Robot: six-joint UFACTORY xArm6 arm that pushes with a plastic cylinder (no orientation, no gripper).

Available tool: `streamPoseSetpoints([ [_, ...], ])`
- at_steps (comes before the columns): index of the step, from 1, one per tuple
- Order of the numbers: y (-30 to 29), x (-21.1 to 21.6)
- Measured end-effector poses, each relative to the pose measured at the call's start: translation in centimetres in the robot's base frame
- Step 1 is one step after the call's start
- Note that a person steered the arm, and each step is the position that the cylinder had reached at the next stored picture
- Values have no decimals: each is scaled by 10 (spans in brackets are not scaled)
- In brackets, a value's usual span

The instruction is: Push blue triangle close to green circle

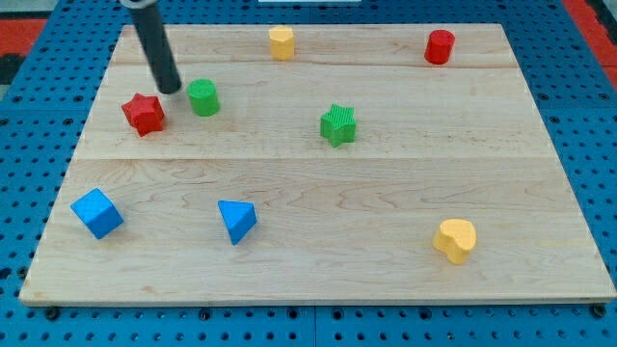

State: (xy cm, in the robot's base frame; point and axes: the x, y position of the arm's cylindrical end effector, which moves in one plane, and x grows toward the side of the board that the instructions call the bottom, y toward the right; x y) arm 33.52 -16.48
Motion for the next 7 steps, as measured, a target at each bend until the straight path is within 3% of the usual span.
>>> streamPoseSetpoints([
  [1,105,11],
  [2,145,14],
  [3,99,-6],
  [4,96,22],
  [5,94,98],
  [7,35,192],
])
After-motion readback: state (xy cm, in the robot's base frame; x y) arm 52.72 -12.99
